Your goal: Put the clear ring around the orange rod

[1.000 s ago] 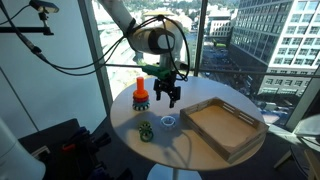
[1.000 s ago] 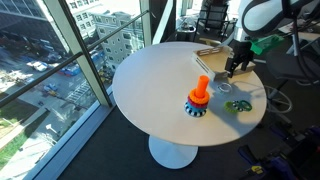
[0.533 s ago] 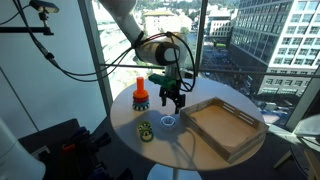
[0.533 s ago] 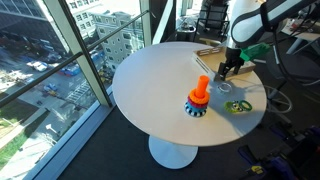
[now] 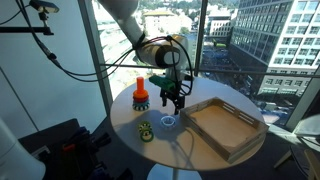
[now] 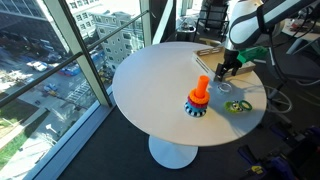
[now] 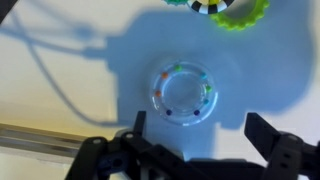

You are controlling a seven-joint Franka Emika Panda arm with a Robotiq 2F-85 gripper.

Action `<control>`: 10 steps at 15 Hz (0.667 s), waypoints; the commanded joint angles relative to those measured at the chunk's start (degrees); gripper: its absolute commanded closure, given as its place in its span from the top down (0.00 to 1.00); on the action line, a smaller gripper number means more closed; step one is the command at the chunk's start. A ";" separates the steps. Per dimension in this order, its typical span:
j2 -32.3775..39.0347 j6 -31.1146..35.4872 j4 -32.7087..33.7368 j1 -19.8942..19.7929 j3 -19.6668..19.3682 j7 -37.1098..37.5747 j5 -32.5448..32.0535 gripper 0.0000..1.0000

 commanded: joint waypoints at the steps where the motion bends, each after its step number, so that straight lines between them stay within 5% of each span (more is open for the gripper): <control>1: 0.83 -0.45 0.31 0.45 -0.36 1.74 -0.30 1.00; 10: 2.58 0.22 -1.58 0.84 -1.36 7.84 0.56 1.00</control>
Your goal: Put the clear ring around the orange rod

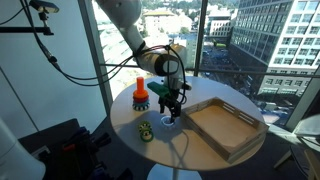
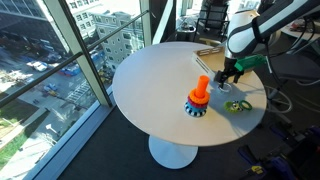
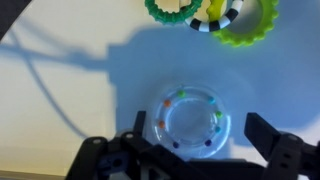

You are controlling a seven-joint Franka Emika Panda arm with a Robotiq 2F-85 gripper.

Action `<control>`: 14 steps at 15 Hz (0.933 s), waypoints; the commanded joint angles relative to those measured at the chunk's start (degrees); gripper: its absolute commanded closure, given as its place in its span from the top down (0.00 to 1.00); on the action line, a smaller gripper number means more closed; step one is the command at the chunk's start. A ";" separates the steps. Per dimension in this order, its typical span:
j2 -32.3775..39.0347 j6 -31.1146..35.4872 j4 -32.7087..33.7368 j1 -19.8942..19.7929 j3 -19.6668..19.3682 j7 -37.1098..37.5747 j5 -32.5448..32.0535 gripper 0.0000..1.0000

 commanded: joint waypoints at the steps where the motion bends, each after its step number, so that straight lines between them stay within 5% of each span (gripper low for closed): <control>1: -0.43 0.46 -1.23 0.65 -0.99 3.25 0.53 1.00; 14: 2.70 13.15 -2.95 0.53 -0.28 3.19 1.70 1.00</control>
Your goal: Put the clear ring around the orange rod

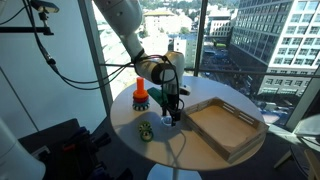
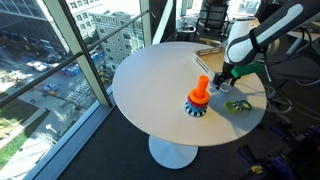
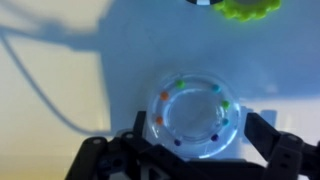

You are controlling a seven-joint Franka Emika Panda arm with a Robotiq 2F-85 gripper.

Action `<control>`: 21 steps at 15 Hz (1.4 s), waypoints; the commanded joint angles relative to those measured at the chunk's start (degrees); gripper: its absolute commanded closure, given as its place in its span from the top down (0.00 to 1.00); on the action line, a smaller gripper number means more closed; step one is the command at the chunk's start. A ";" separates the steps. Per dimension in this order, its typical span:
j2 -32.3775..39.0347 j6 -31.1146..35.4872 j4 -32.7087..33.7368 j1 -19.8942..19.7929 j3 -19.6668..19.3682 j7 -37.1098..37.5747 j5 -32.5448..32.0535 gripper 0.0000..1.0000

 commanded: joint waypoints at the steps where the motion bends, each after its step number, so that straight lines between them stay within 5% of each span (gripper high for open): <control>1: 0.63 3.71 -0.82 0.57 -0.20 -0.16 0.62 1.00; 13: 1.85 10.11 -2.50 -2.29 2.79 -4.18 4.52 1.00; 14: 1.78 9.90 -2.52 -2.75 3.13 -4.72 5.08 0.78; 15: 1.62 9.72 -2.58 -3.00 3.27 -4.98 5.41 0.73; 21: -0.85 7.75 -3.25 -3.57 3.56 -5.48 6.12 0.69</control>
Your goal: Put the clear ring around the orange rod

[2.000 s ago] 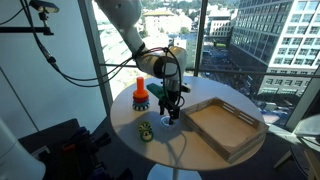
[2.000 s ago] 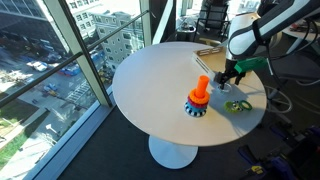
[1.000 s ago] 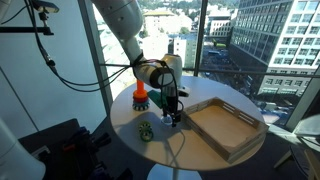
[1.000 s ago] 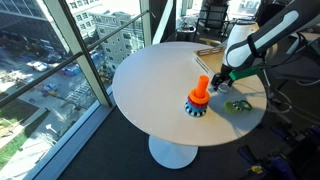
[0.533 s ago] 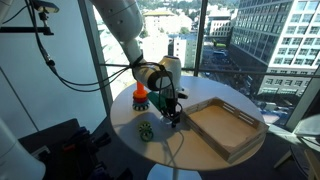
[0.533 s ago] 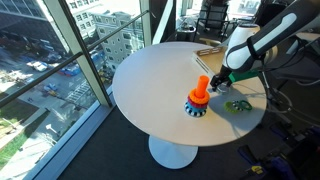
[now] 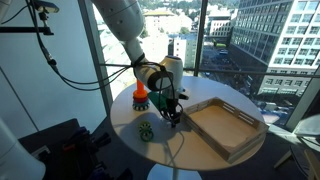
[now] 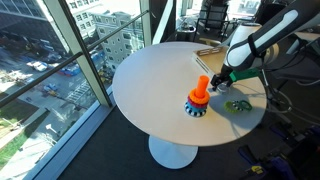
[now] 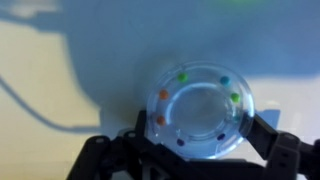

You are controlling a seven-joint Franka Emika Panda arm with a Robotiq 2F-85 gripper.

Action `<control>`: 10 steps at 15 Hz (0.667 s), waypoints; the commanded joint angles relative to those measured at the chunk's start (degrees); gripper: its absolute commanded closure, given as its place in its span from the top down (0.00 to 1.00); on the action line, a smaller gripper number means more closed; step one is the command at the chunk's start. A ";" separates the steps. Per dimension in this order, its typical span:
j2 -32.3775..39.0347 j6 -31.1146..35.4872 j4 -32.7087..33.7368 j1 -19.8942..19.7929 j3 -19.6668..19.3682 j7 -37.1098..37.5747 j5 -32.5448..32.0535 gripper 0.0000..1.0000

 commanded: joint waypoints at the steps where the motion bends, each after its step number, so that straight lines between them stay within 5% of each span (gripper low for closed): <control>1: -3.08 -2.08 -1.35 -0.77 0.59 -1.88 1.10 0.69; 10: -9.23 -13.88 0.99 1.27 -0.63 -1.21 -0.71 0.69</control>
